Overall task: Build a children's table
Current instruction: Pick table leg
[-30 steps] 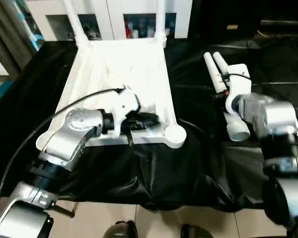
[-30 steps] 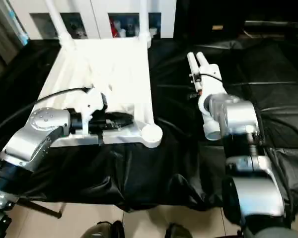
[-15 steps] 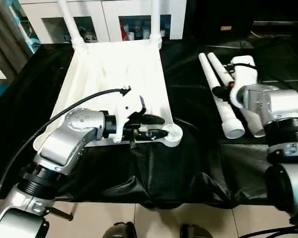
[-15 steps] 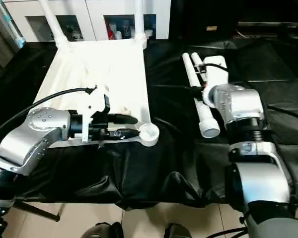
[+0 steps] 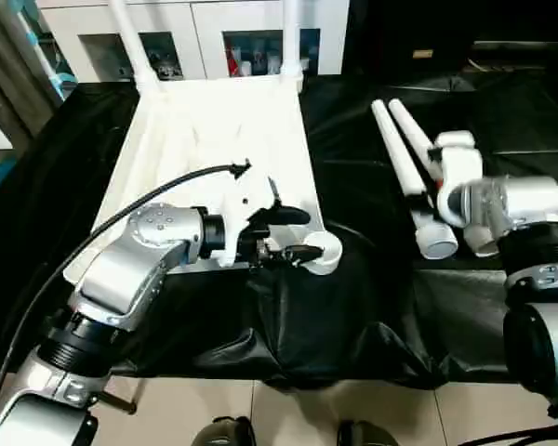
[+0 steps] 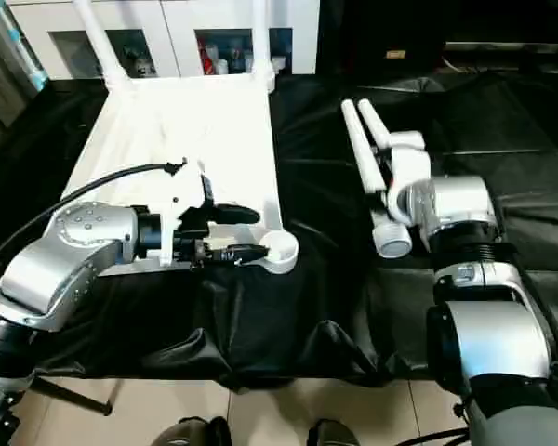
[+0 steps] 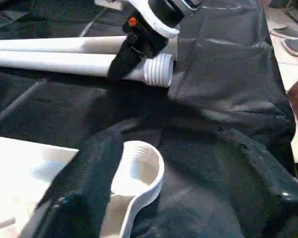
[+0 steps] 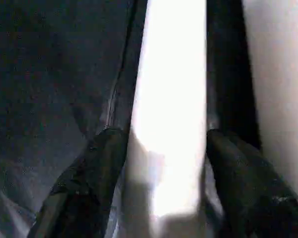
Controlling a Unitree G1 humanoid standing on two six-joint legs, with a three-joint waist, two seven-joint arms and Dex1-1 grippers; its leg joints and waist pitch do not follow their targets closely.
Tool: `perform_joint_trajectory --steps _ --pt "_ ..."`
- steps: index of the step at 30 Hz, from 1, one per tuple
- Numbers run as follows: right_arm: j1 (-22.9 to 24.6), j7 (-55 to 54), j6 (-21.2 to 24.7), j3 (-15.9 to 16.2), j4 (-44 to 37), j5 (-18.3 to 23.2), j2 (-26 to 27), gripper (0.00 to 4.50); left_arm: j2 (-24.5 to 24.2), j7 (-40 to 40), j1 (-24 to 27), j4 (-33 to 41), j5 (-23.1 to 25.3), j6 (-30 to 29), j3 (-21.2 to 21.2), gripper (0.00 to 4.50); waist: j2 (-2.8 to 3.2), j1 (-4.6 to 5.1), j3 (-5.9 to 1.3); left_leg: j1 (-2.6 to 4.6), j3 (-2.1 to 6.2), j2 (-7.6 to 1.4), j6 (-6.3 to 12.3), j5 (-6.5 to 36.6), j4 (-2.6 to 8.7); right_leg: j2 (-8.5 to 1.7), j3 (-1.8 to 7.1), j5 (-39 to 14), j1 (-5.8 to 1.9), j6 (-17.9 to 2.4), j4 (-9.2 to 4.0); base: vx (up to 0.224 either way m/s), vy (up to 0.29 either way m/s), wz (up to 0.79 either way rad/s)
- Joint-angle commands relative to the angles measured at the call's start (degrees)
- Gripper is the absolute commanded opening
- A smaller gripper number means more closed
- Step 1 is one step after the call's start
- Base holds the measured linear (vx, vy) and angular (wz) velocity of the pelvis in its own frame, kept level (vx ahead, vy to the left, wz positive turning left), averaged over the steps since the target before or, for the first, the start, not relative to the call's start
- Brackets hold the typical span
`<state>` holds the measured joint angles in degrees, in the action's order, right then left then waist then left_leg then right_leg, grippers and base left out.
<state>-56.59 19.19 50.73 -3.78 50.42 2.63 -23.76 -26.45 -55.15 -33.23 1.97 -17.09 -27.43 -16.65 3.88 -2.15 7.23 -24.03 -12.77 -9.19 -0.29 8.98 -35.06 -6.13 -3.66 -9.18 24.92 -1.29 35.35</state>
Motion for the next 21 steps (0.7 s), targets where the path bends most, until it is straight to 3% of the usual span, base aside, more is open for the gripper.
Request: perform_joint_trajectory --steps 1,2,3,4,9,13,21 --pt "-0.99 0.3 0.23 0.35 0.86 0.1 -0.36 2.55 -0.91 -0.94 0.07 2.05 -0.02 -0.86 -0.5 3.69 -1.25 -0.3 -6.41 1.99 1.96 -3.1 3.35 7.25 3.05 -2.2 2.24 -8.64 -3.93 -15.1 -3.16 0.0 0.0 0.0" --pt "-1.01 0.37 0.24 0.32 0.96 0.12 -0.36 2.55 -0.96 -0.99 0.06 2.15 -0.05 -0.93 -0.51 3.79 -1.14 -0.28 -6.36 1.99 1.96 -3.14 3.37 7.2 3.07 -2.14 2.22 -8.73 -3.84 -15.07 -3.17 0.0 0.0 0.0" --pt "-0.96 0.55 0.2 0.32 1.41 0.11 -0.31 2.5 -1.12 -1.06 0.02 2.46 -0.13 -1.11 -0.48 3.84 -1.51 -0.18 -6.36 1.98 1.88 -3.11 3.45 7.21 3.08 -2.05 2.22 -8.83 -3.83 -15.01 -3.23 0.0 0.0 0.0" --pt "-0.91 0.71 0.04 0.41 1.89 0.02 -0.25 2.2 -1.28 -1.1 -0.03 2.71 -0.16 -1.24 -0.43 3.99 -1.51 -0.2 -6.43 2.03 1.89 -3.14 3.44 7.06 3.03 -2.12 2.25 -9.01 -3.85 -15.0 -3.18 0.0 0.0 0.0" --pt "-1.05 1.8 -0.35 1.03 3.78 -0.33 -0.23 1.94 -2.83 -1.04 0.01 3.44 2.22 -0.62 -1.31 4.42 -1.39 -0.11 -6.3 2.07 1.92 -3.16 2.64 8.71 3.03 -2.12 2.26 -11.52 -3.66 -14.26 -3.35 0.0 0.0 0.0" --pt "-1.11 1.84 -1.28 1.16 4.85 -0.72 -0.35 1.91 -3.25 -0.24 -0.48 2.42 4.49 0.67 -1.69 4.5 -1.52 -0.06 -6.29 2.13 2.02 -3.22 1.47 10.37 3.0 -2.23 2.34 -13.79 -3.55 -13.64 -3.46 0.0 0.0 0.0" --pt "-0.77 1.93 -2.64 1.16 6.54 -0.91 -0.17 1.89 -2.92 -0.02 -0.58 2.83 4.51 0.38 -1.56 4.5 -1.61 -0.02 -6.5 2.07 2.1 -3.14 0.11 12.38 2.84 -2.23 2.34 -15.74 -3.42 -12.88 -3.47 0.0 0.0 0.0"
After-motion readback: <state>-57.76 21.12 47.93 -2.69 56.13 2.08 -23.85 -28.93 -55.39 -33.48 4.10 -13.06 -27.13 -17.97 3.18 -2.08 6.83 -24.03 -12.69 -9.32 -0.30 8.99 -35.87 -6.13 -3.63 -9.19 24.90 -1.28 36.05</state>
